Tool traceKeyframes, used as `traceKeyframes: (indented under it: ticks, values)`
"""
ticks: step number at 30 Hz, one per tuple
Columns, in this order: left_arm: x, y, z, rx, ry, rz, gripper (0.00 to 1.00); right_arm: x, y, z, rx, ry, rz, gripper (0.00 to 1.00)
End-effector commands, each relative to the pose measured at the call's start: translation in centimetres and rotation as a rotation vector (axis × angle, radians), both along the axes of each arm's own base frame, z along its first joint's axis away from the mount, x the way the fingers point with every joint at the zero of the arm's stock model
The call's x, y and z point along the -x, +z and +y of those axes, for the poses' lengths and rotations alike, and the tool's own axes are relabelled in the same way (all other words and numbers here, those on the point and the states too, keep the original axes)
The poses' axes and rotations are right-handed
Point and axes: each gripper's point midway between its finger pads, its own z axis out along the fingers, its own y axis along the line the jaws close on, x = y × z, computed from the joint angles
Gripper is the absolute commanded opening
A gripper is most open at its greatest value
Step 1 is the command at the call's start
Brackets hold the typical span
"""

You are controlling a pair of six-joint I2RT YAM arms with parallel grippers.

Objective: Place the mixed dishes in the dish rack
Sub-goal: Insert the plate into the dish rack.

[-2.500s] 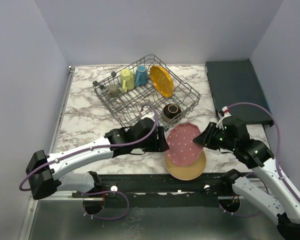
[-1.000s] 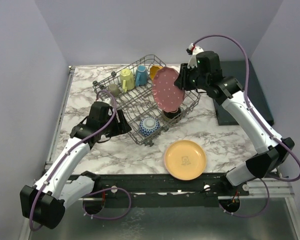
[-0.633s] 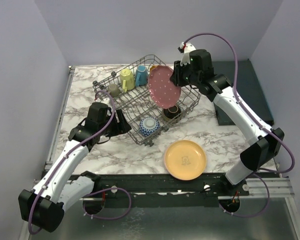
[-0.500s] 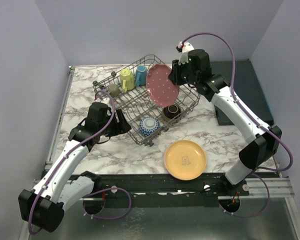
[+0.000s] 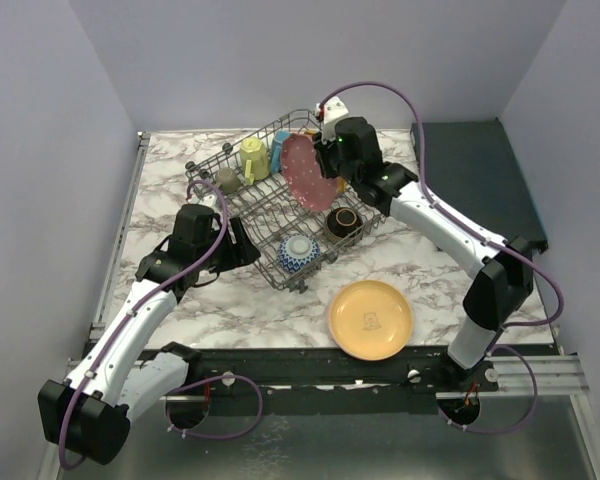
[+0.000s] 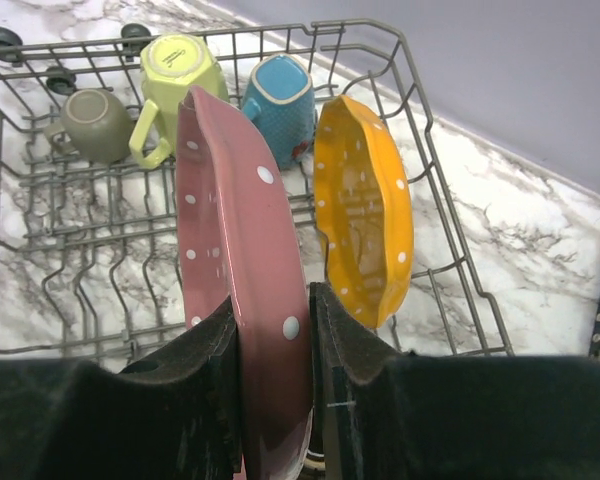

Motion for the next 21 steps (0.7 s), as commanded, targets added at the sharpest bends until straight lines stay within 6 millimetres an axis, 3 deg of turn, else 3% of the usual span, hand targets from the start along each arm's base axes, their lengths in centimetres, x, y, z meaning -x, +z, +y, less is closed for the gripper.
traceKeyframes:
  ticks: [1, 21]
  values:
    - [-0.4, -0.2, 0.5, -0.012, 0.017, -0.013, 0.67, -2.2, 5.6, 0.4, -0.068, -0.107, -0.233, 0.0]
    - [-0.5, -0.3, 0.7, -0.014, 0.027, -0.011, 0.67, -5.5, 2.3, 1.7, 0.061, -0.131, -0.326, 0.0]
